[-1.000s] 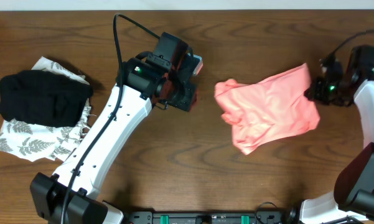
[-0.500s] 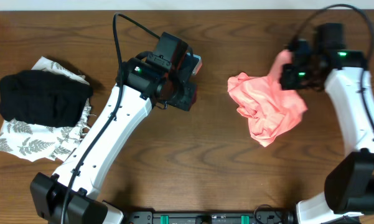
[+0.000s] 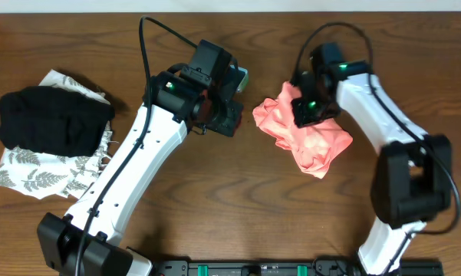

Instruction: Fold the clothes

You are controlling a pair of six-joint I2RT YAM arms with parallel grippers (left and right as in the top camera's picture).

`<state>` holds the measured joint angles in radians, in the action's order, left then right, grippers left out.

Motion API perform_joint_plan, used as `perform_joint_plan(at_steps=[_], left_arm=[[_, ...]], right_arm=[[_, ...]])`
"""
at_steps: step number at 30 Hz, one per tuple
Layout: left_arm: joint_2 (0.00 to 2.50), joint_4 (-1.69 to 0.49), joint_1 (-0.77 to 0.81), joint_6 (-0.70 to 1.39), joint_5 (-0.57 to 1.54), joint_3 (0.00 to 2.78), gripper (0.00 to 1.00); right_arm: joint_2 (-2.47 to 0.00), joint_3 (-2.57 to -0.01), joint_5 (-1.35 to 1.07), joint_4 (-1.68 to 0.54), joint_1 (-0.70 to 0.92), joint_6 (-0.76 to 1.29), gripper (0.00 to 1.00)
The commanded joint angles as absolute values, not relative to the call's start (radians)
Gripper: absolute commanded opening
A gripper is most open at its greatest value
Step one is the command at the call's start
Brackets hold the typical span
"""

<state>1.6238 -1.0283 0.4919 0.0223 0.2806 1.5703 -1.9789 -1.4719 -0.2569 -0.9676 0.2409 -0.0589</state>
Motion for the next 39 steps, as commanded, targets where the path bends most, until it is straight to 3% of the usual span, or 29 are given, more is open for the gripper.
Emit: perform_joint_plan(at_steps=[1, 3, 7, 14, 16, 19, 21, 26, 28, 35, 39], left_arm=[[1.608, -1.033, 0.487, 0.020, 0.268, 1.590, 0.42], [1.608, -1.033, 0.487, 0.020, 0.268, 1.590, 0.42], [1.608, -1.034, 0.487, 0.020, 0.268, 1.590, 0.42], [1.608, -1.013, 0.488, 0.021, 0.270, 1.590, 0.42], [1.611, -0.981, 0.492, 0.021, 0.291, 1.590, 0.42], [1.625, -0.894, 0.506, 0.021, 0.345, 1.581, 0.41], [1.650, -0.813, 0.522, 0.021, 0.374, 1.567, 0.38], [1.779, -0.670, 0.565, 0.025, 0.424, 1.558, 0.12], [1.841, -0.637, 0.577, 0.033, 0.424, 1.558, 0.06], [2.045, -0.493, 0.593, 0.059, 0.461, 1.558, 0.06], [2.124, -0.458, 0.593, 0.058, 0.461, 1.558, 0.06]], right_arm=[[-1.981, -1.483, -0.261, -0.969, 0.284, -0.071, 0.02], [-1.977, -1.483, -0.258, -0.972, 0.302, -0.093, 0.05], [-1.948, -1.483, -0.258, -0.987, 0.313, -0.119, 0.38], [-1.802, -1.483, -0.249, -1.005, 0.278, -0.139, 0.57], [-1.765, -1.483, -0.215, -1.013, 0.252, -0.130, 0.51], [-1.754, -1.483, -0.186, -1.033, 0.208, -0.101, 0.15], [-1.761, -1.477, -0.187, -1.049, 0.181, -0.077, 0.02], [-1.770, -1.393, -0.195, -1.042, 0.143, 0.012, 0.01], [-1.770, -1.336, -0.244, -1.027, 0.142, 0.052, 0.01], [-1.770, -1.103, -0.516, -0.780, 0.144, 0.215, 0.01], [-1.770, -1.011, -0.506, -0.690, 0.145, 0.270, 0.01]])
